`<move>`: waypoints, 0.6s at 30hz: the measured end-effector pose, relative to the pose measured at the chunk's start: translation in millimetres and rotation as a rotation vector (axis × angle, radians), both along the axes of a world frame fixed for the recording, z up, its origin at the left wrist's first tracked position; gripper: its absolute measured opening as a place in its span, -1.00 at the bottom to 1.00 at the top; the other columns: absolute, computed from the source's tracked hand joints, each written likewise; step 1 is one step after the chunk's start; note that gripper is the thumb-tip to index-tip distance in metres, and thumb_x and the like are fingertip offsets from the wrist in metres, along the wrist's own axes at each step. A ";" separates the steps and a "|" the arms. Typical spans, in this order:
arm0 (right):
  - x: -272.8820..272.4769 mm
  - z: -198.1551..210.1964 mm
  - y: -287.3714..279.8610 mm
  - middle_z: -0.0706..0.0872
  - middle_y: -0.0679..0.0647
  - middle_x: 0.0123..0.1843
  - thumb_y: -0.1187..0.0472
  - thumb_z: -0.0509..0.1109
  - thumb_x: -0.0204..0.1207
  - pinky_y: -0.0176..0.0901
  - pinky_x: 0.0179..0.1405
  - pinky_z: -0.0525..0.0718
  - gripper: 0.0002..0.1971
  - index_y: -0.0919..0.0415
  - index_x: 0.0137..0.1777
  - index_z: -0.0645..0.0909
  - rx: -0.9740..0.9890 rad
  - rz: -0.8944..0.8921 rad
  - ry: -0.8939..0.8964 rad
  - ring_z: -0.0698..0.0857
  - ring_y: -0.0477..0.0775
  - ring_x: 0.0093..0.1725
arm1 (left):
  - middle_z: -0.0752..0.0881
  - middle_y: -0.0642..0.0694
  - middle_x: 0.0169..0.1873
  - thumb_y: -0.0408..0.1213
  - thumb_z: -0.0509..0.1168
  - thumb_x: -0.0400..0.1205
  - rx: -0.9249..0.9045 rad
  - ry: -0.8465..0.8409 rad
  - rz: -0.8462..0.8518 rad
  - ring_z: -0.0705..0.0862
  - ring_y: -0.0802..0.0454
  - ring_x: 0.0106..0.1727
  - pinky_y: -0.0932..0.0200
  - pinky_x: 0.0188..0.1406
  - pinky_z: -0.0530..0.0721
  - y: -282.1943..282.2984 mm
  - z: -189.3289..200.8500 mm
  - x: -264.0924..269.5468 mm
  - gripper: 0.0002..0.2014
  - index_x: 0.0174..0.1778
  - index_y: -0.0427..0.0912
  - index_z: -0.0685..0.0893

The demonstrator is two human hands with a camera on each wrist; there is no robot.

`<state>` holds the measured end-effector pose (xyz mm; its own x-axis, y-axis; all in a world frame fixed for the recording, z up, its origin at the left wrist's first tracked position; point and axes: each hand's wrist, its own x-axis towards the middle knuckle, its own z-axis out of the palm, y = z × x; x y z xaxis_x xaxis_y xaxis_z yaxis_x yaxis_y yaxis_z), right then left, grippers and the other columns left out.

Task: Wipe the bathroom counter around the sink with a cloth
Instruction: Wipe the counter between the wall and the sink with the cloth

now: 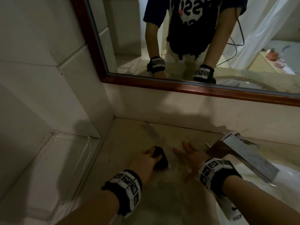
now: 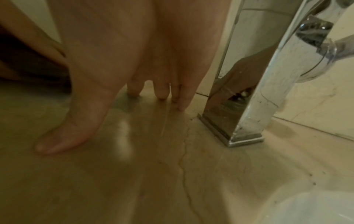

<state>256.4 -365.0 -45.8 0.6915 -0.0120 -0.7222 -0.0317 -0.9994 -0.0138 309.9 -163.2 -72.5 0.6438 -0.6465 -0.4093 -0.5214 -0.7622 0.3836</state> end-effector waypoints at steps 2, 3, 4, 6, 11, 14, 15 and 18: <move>0.2 3.0 0.0 -0.42 0.10 0.67 -0.12 0.56 0.29 0.28 0.61 0.04 0.18 -0.22 0.60 -0.35 0.006 -0.002 -0.004 -0.32 0.26 0.66 | 0.17 -0.11 0.66 -0.33 0.15 0.72 -0.050 0.007 0.034 0.28 -0.10 0.62 0.12 0.62 0.24 -1.3 9.4 3.5 -0.48 0.61 0.03 0.24; 0.5 3.1 -0.2 -0.42 0.10 0.67 -0.12 0.56 0.28 0.29 0.61 0.04 0.18 -0.22 0.60 -0.35 0.014 -0.008 -0.008 -0.32 0.26 0.65 | 0.21 -0.10 0.65 -0.37 0.16 0.71 -0.065 -0.014 0.068 0.31 -0.10 0.60 0.13 0.61 0.25 1.8 14.2 10.8 -0.47 0.60 0.03 0.28; 0.9 2.2 -0.6 -0.42 0.11 0.66 -0.13 0.57 0.28 0.31 0.61 0.04 0.19 -0.23 0.60 -0.34 0.018 -0.010 -0.008 -0.32 0.26 0.65 | 0.25 -0.11 0.63 -0.39 0.15 0.70 -0.102 -0.042 0.108 0.34 -0.11 0.59 0.15 0.58 0.25 7.5 19.7 20.3 -0.48 0.59 0.02 0.29; 1.5 -1.2 -1.2 -0.42 0.12 0.66 -0.15 0.56 0.27 0.31 0.61 0.04 0.19 -0.22 0.60 -0.35 0.017 -0.009 -0.007 -0.32 0.27 0.65 | 0.31 -0.13 0.60 -0.39 0.15 0.70 -0.152 -0.134 0.217 0.38 -0.10 0.57 0.18 0.52 0.28 20.0 29.8 44.2 -0.49 0.59 -0.03 0.29; 1.6 -7.7 -3.7 -0.41 0.12 0.67 -0.18 0.57 0.24 0.34 0.61 0.06 0.21 -0.22 0.60 -0.34 0.011 0.003 -0.018 -0.31 0.27 0.65 | 0.23 -0.20 0.62 -0.23 0.11 0.74 0.083 -0.167 0.306 0.37 -0.20 0.55 0.06 0.54 0.33 61.5 20.9 86.9 -0.50 0.62 -0.02 0.22; 0.5 -10.7 -5.9 -0.40 0.13 0.67 -0.20 0.57 0.22 0.35 0.62 0.07 0.22 -0.21 0.60 -0.34 0.003 0.012 -0.034 -0.30 0.27 0.66 | 0.10 -0.26 0.66 -0.25 0.10 0.73 0.202 -0.137 0.324 0.33 -0.26 0.57 -0.03 0.56 0.35 69.9 7.6 88.5 -0.42 0.66 0.01 0.06; 0.8 -11.4 -6.3 -0.39 0.14 0.67 -0.21 0.57 0.22 0.34 0.62 0.07 0.22 -0.21 0.60 -0.35 -0.003 0.016 -0.039 -0.29 0.28 0.66 | 0.13 -0.25 0.65 -0.25 0.09 0.73 0.206 -0.155 0.311 0.36 -0.25 0.56 -0.01 0.54 0.38 68.3 7.9 85.7 -0.43 0.66 0.01 0.07; 0.8 -14.2 -5.0 -0.38 0.15 0.67 -0.21 0.58 0.19 0.30 0.62 0.09 0.24 -0.21 0.60 -0.34 -0.011 0.012 -0.049 -0.28 0.28 0.66 | 0.37 -0.24 0.54 -0.27 0.12 0.69 0.208 -0.278 0.221 0.49 -0.25 0.45 -0.07 0.41 0.52 58.5 10.6 60.3 -0.47 0.61 0.04 0.23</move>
<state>257.2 -369.9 -60.0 0.7264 -0.0113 -0.6871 -0.0194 -0.9998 -0.0040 370.2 -104.7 -61.9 0.8626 -0.4019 -0.3074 -0.3984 -0.9140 0.0768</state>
